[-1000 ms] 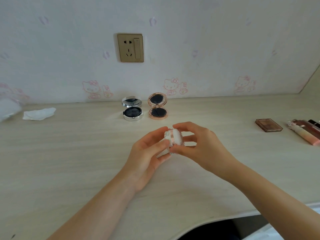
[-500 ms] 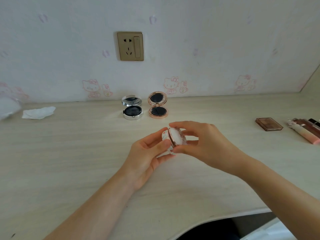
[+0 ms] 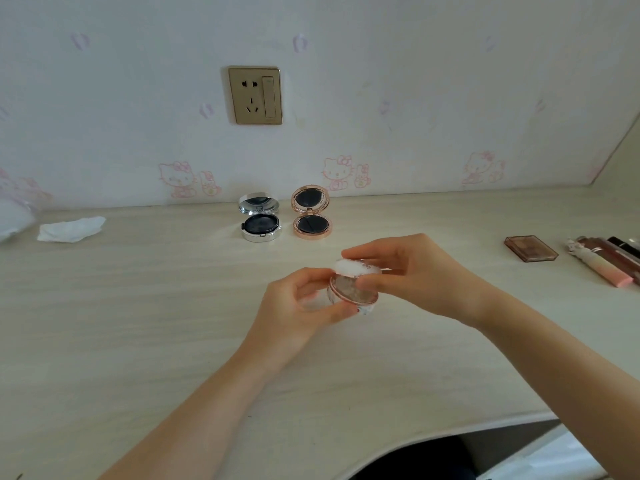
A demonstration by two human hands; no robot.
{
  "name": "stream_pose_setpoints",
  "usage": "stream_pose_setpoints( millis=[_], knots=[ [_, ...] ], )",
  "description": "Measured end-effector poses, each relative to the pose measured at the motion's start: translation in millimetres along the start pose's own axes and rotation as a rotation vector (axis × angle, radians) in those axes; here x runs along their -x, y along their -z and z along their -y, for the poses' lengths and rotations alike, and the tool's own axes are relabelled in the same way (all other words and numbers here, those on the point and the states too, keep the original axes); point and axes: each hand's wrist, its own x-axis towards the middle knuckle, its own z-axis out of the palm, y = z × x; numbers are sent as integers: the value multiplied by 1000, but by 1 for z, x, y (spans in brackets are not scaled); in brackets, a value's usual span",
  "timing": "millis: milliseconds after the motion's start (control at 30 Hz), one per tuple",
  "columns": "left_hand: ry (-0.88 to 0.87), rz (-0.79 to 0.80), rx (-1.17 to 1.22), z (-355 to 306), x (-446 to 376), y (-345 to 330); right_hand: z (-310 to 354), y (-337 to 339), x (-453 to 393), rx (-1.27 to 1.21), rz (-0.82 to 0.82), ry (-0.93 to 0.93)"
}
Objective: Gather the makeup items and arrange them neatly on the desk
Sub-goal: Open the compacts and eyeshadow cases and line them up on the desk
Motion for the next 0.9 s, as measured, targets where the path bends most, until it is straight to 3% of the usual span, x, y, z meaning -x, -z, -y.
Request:
stream_pose_setpoints(
  millis=[267,600,900],
  knots=[
    [-27,-2,-340,13,2,-5,-15,-7,0,160,7,-16],
    [-28,28,-360,18,0,-6,-19,-5,-8,243,55,-38],
    [-5,30,-384,23,-2,-5,-12,2,-21,146,135,-118]
  ],
)
